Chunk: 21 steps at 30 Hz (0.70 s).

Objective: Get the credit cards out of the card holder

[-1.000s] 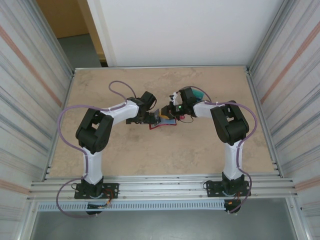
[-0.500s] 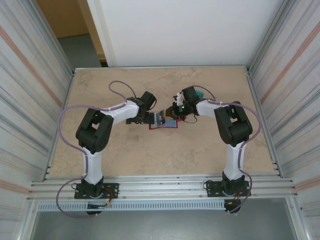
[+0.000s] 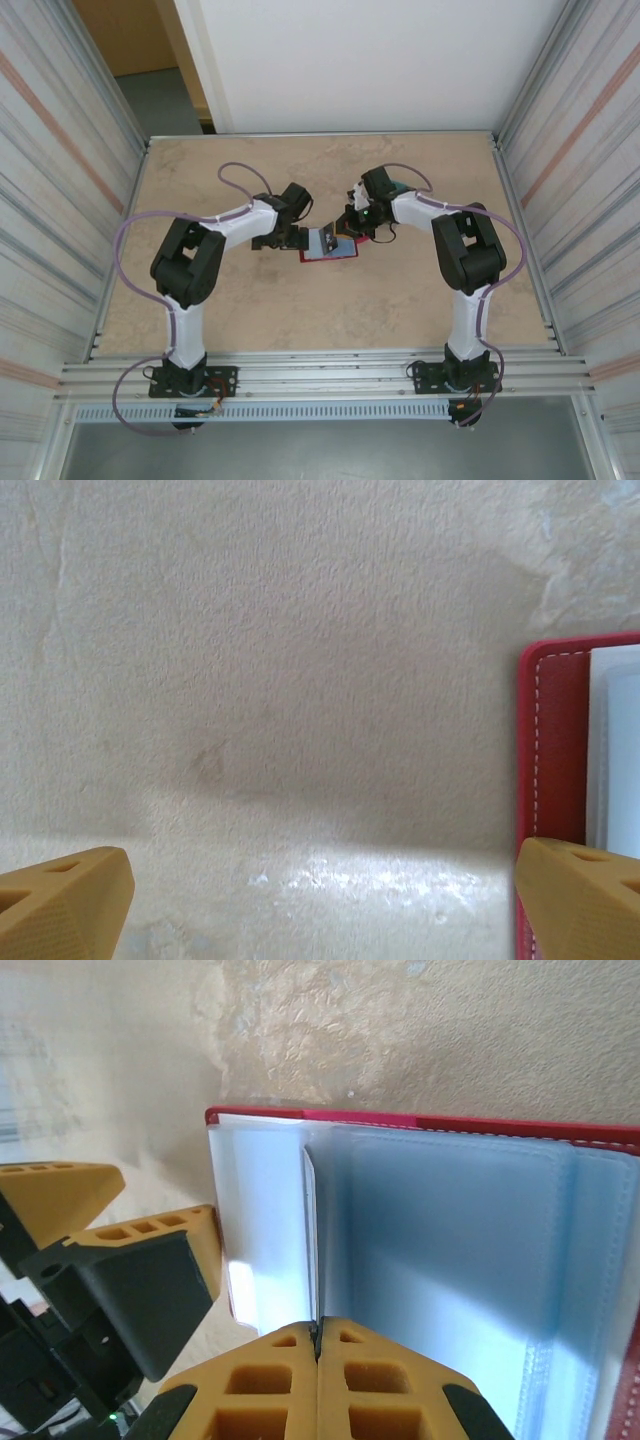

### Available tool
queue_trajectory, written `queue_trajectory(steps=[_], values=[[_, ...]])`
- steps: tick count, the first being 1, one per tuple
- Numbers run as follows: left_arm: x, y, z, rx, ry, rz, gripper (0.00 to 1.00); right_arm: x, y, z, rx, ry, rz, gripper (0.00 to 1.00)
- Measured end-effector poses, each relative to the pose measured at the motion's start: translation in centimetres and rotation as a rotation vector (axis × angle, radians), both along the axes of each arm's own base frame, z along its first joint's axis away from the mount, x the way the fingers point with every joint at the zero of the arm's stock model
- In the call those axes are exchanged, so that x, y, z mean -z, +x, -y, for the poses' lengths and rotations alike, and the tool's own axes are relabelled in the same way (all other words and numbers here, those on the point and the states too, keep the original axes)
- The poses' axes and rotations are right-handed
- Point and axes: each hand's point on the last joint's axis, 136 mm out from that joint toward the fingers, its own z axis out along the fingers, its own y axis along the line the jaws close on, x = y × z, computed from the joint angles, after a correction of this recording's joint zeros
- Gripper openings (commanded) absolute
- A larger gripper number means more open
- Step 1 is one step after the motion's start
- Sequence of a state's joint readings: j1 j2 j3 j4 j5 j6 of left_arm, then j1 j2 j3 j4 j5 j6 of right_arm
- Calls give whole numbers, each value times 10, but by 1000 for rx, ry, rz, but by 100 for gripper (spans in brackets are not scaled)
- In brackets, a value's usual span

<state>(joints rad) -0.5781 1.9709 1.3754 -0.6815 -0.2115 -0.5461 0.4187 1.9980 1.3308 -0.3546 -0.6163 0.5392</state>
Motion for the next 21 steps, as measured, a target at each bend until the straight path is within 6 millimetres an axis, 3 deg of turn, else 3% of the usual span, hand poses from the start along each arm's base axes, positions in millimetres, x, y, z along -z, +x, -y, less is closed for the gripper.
queue_trajectory(steps=[9,21], values=[[-34,11,27,42,-50,71,99,-10,-3,3,-23,-95,27,0],[-14,6,29,50,-29,27,99,-23,-9,7,-66,-296,86,0]])
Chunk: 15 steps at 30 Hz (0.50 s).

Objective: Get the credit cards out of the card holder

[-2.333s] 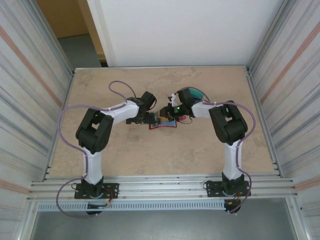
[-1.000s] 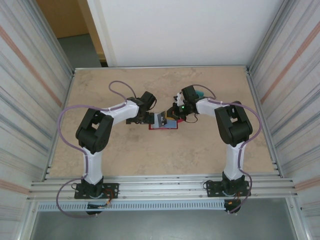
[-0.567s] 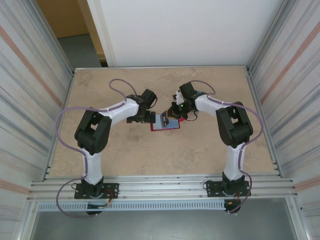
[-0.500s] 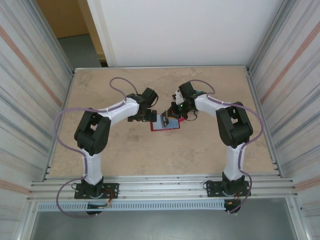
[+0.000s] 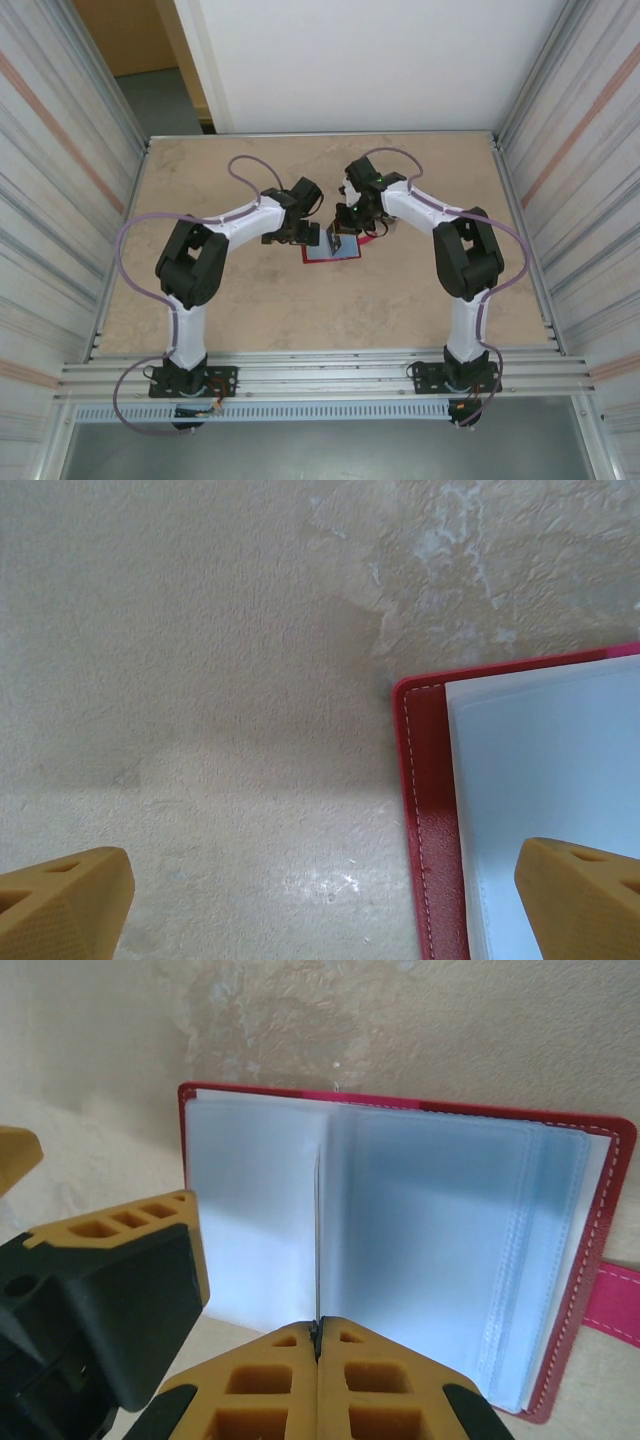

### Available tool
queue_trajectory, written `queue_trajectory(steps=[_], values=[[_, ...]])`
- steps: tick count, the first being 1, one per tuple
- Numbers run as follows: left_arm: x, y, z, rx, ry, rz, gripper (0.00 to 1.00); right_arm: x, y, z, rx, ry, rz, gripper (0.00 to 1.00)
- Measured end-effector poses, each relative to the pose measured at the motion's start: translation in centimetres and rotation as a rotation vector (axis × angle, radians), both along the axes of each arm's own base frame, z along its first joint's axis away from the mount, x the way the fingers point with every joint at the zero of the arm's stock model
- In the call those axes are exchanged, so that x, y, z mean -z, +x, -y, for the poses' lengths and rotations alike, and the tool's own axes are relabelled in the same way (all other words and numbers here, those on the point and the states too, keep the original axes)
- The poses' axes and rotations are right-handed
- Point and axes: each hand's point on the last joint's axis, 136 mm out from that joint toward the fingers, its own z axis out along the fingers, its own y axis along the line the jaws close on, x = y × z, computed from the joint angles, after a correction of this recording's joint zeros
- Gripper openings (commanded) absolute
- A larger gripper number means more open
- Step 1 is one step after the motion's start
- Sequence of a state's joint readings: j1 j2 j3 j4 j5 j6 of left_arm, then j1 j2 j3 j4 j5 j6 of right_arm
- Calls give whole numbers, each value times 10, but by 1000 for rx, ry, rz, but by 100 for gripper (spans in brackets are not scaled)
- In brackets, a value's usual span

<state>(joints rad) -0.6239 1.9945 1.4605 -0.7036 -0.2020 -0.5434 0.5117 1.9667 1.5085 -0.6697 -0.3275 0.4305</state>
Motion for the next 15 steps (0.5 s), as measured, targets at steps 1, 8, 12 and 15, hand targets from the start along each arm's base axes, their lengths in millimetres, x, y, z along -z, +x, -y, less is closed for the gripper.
queue_trajectory(steps=[1,8,12,15], values=[[1,0,0,-1,2,-2,99,-1,-1,0,-3,-17,5,0],[6,-3,-1,-3,5,-14,99,6,-4,0,-33,-118,9,6],[9,-6,-1,-3,0,-29,99,13,-6,-4,-52,-154,7,6],[10,-7,0,-1,-4,-34,99,18,-7,-5,-62,-176,4,5]])
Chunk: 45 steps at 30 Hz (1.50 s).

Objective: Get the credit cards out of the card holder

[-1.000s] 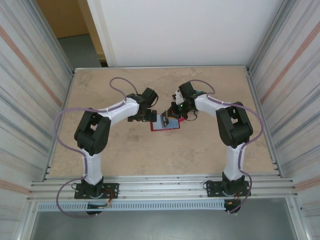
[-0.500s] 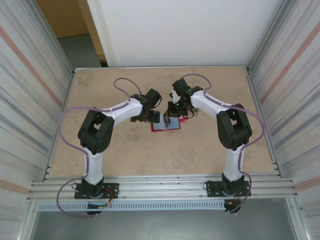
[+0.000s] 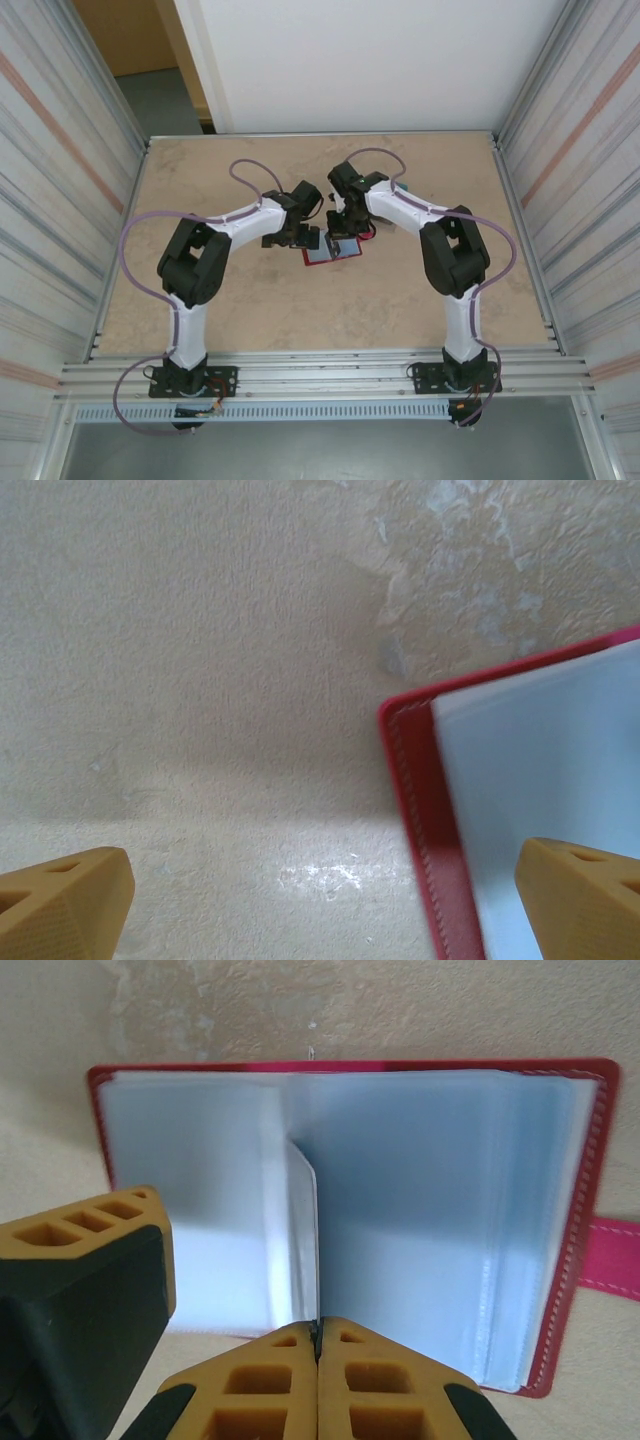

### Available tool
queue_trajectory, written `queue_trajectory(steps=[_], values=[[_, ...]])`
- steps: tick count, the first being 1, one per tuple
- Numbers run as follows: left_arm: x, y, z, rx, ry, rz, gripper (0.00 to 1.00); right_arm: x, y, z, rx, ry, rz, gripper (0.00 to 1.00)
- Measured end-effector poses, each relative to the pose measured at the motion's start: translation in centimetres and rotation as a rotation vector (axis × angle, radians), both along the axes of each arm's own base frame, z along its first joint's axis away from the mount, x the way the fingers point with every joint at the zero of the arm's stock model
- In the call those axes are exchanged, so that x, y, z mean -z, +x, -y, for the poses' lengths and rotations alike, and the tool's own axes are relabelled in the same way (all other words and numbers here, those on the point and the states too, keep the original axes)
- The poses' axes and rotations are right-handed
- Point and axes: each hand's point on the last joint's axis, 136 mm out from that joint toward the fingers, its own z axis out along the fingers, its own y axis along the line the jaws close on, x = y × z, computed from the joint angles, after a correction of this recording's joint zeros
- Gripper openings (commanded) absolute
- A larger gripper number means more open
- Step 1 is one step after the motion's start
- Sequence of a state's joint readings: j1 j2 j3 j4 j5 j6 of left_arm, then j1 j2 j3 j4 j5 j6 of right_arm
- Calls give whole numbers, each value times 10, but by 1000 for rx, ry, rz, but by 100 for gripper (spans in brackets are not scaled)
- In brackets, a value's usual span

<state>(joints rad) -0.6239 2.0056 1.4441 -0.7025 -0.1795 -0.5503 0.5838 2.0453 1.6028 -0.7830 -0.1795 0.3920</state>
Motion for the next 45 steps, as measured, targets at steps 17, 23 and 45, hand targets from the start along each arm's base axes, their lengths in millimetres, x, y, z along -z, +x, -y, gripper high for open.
queue_trajectory(steps=[17,23,45], values=[[6,0,-8,-17,1,-11,99,-7,3,5,-31,-28,26,0],[10,8,-29,-67,9,-17,99,-42,24,36,-46,-84,117,0],[-18,5,-24,-39,-21,39,99,-85,90,125,-439,-274,398,0]])
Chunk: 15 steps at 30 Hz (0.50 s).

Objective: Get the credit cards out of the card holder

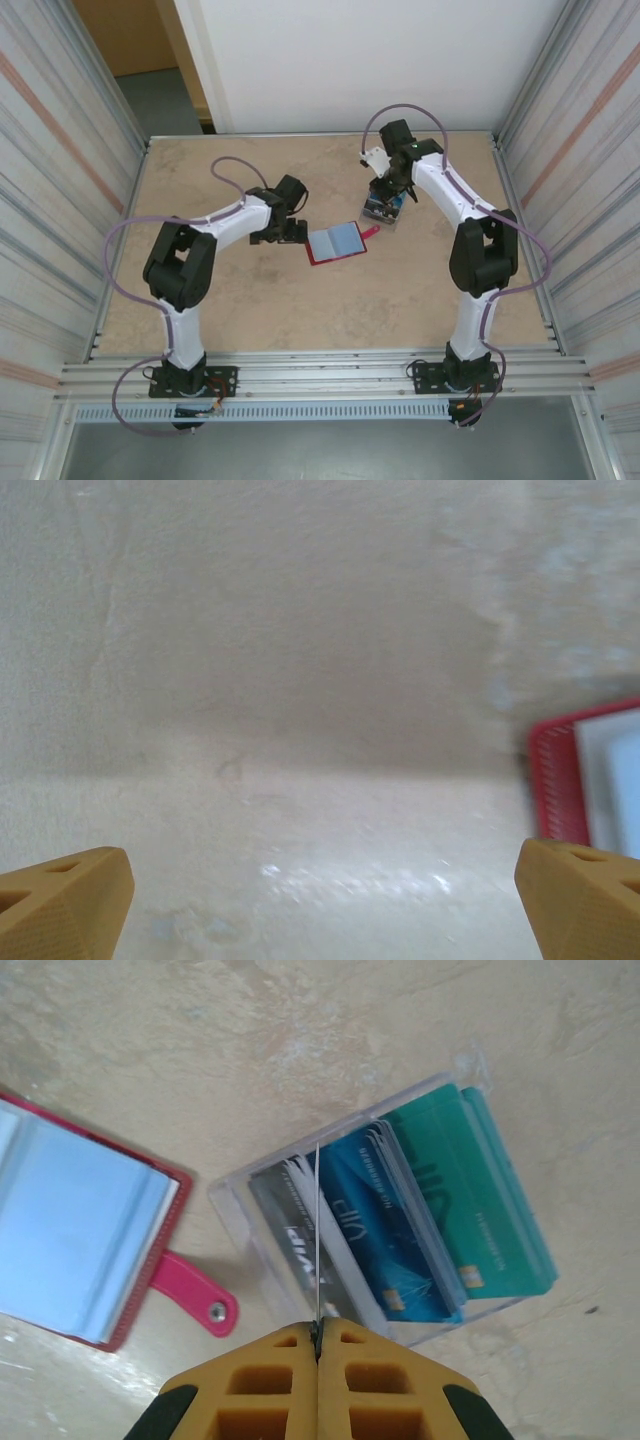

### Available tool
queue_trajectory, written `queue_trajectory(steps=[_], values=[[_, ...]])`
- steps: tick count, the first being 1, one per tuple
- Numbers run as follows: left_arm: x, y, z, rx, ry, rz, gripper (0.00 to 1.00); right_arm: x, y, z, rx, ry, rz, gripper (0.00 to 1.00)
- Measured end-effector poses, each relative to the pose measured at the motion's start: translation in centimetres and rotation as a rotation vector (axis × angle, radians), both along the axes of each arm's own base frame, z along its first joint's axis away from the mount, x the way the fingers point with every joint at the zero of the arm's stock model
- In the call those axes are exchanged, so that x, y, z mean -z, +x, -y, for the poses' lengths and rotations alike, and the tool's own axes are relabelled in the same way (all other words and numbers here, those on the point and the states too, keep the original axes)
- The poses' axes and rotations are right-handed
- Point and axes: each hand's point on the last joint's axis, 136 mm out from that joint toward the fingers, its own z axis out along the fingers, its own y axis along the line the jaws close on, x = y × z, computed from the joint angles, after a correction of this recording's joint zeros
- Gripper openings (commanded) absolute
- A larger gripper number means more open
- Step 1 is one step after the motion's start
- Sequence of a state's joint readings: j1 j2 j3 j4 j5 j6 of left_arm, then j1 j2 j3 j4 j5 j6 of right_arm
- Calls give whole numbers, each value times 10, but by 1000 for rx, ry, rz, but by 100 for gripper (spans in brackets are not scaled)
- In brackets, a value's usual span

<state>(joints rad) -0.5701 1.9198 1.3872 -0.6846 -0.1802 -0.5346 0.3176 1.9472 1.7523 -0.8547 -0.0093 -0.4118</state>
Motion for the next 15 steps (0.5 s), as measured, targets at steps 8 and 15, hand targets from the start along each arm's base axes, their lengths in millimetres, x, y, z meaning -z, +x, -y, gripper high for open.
queue_trajectory(steps=[8,15], values=[[-14,-16,42,118,-11,16,99,-2,7,9,-105,26,18,0],[5,-11,45,140,43,-16,99,7,-2,1,-177,57,-11,0]])
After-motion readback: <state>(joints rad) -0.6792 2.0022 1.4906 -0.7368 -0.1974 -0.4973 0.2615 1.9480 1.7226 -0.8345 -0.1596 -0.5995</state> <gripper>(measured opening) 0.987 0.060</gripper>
